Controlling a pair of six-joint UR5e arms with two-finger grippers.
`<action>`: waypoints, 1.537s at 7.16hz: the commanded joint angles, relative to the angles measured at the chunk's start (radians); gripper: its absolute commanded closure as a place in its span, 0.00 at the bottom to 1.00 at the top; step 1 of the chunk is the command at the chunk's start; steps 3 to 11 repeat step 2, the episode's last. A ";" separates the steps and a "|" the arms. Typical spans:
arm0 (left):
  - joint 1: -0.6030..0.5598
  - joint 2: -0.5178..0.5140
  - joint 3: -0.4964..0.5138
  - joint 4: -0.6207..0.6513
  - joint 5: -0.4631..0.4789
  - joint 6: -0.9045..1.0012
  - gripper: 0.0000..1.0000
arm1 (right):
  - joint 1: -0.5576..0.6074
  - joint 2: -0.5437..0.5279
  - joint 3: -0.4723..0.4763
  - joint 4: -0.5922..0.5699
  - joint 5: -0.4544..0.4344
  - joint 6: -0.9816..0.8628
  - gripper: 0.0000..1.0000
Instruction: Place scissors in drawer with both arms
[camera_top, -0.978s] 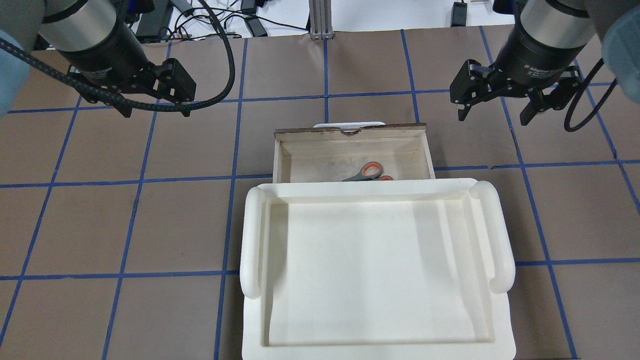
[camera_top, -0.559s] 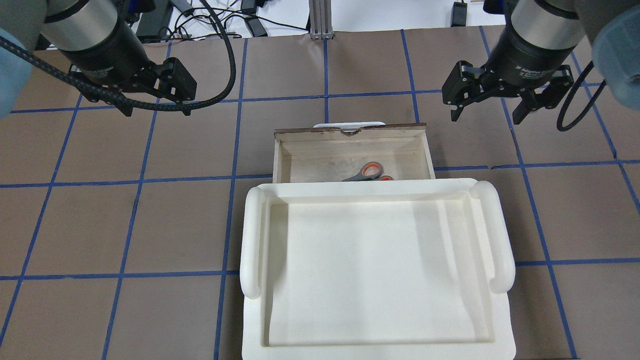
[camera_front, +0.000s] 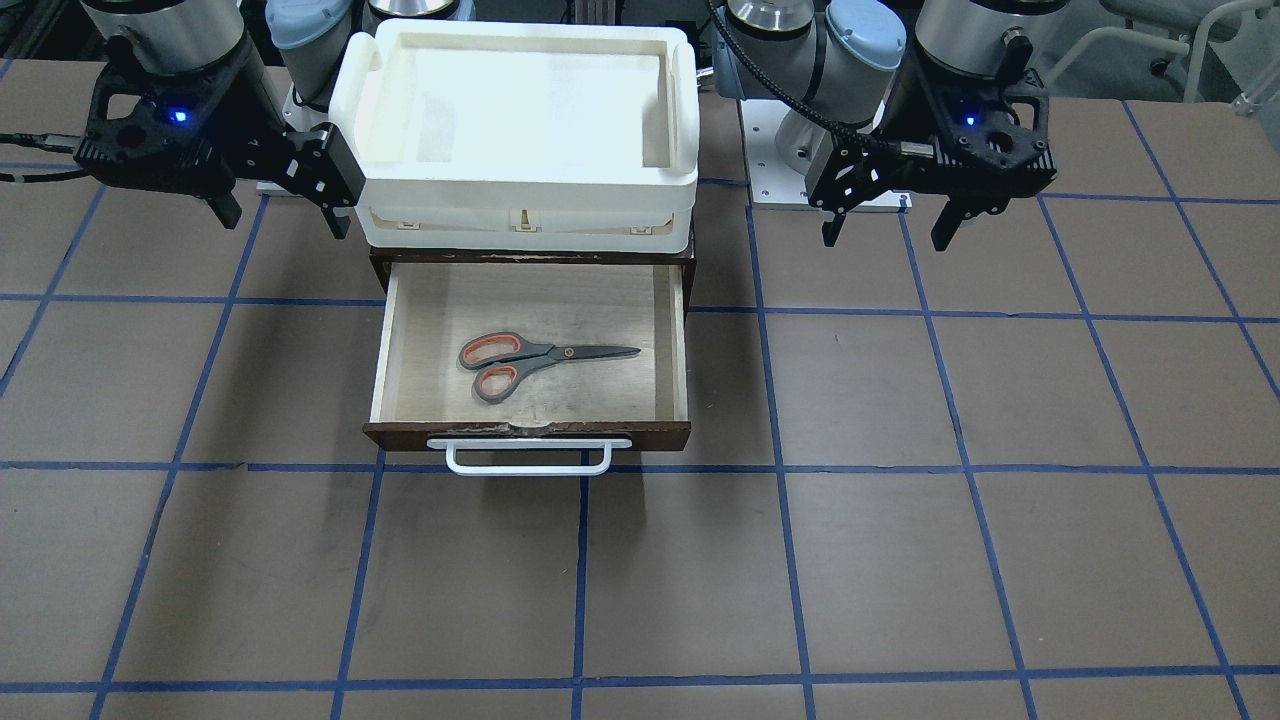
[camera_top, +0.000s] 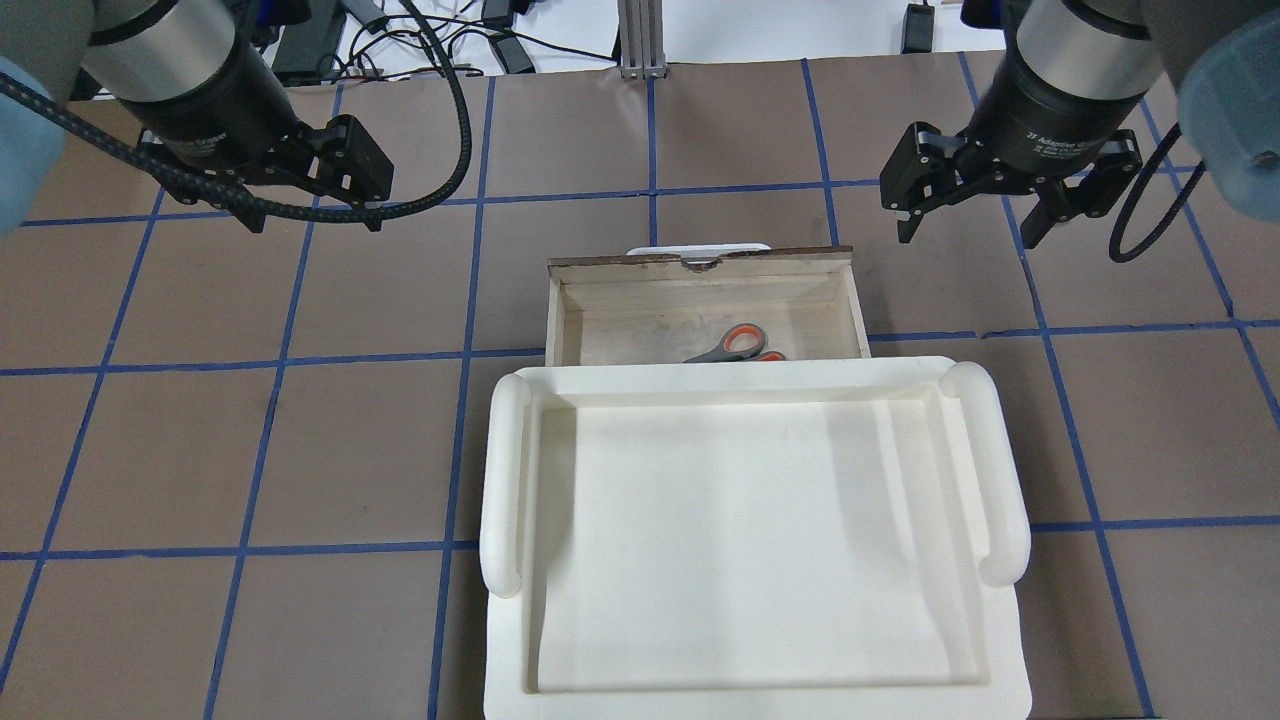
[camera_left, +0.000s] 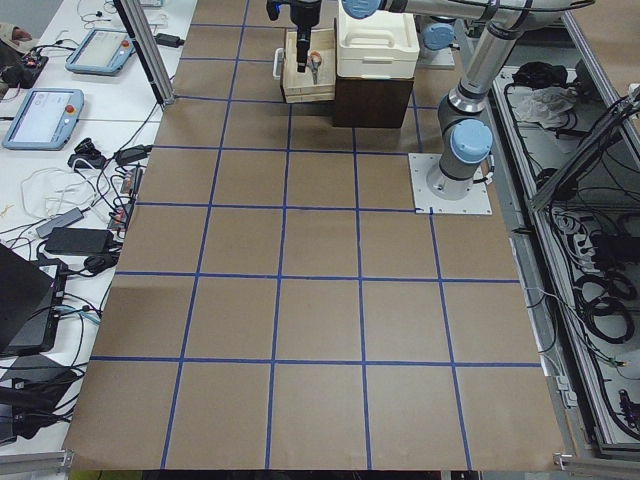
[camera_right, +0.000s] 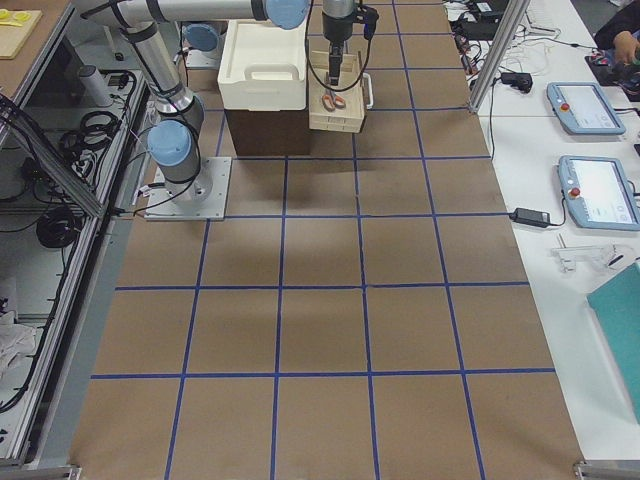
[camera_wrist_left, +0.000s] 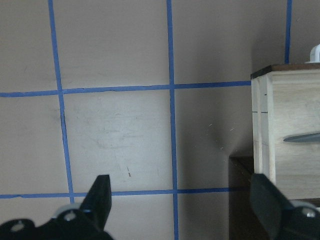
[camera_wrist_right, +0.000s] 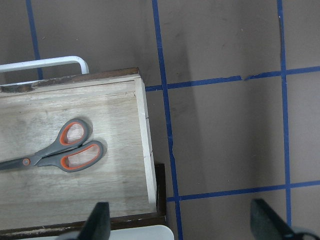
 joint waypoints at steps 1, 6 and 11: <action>0.000 0.000 0.000 0.000 0.000 0.000 0.00 | 0.000 0.000 0.000 0.000 -0.001 -0.001 0.00; 0.000 0.000 0.000 0.000 0.000 0.000 0.00 | 0.000 0.000 0.000 0.000 -0.001 -0.002 0.00; 0.000 0.000 0.000 0.000 0.000 0.000 0.00 | 0.000 0.000 0.000 0.000 -0.001 -0.002 0.00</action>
